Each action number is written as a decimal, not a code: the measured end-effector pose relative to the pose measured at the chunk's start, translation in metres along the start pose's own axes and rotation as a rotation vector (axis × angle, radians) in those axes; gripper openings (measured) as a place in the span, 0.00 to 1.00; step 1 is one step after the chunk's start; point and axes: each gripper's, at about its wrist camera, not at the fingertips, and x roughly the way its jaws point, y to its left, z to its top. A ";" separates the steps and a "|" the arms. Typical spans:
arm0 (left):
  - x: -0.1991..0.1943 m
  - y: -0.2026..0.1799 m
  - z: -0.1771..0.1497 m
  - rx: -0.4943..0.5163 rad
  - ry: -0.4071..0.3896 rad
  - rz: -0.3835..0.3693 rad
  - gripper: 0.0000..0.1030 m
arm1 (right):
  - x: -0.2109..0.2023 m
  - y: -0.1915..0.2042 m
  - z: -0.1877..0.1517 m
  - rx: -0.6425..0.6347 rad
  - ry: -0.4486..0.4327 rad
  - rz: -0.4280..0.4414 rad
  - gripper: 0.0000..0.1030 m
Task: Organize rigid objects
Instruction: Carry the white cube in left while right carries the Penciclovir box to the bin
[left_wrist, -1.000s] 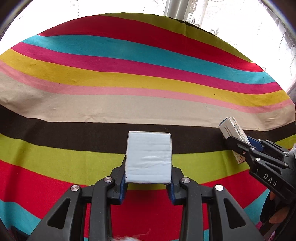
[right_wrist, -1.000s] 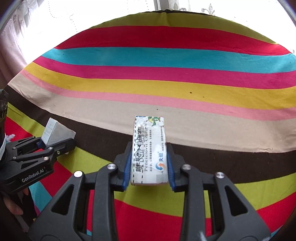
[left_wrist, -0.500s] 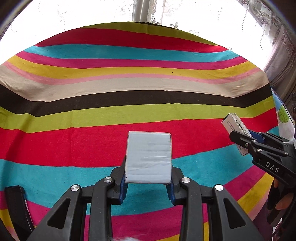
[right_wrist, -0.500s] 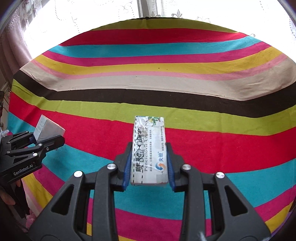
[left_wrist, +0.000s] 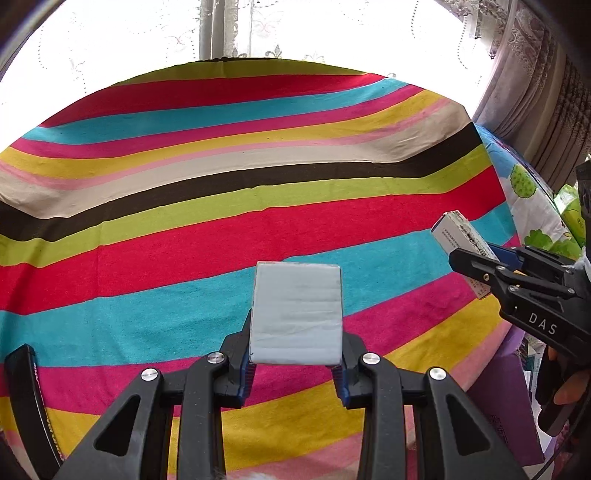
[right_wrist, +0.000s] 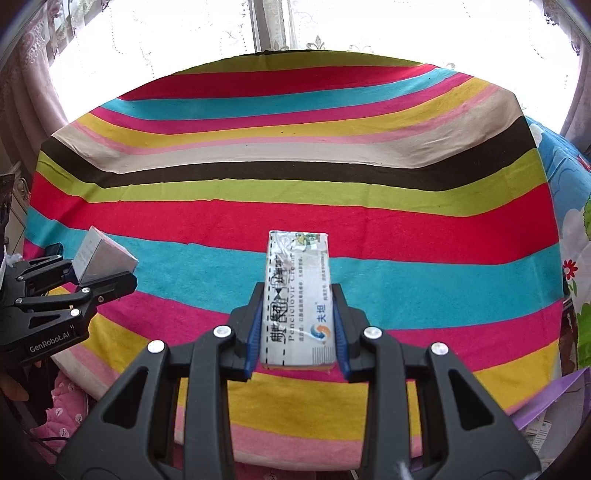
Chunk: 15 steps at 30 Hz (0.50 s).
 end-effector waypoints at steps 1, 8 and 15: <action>-0.003 -0.006 0.000 0.011 -0.002 -0.005 0.34 | -0.005 -0.002 -0.002 -0.003 -0.004 0.000 0.36; -0.016 -0.062 0.002 0.130 -0.015 -0.061 0.34 | -0.044 -0.023 -0.023 -0.019 -0.019 -0.033 0.35; -0.021 -0.119 0.000 0.251 0.007 -0.138 0.34 | -0.084 -0.061 -0.053 0.052 -0.025 -0.087 0.35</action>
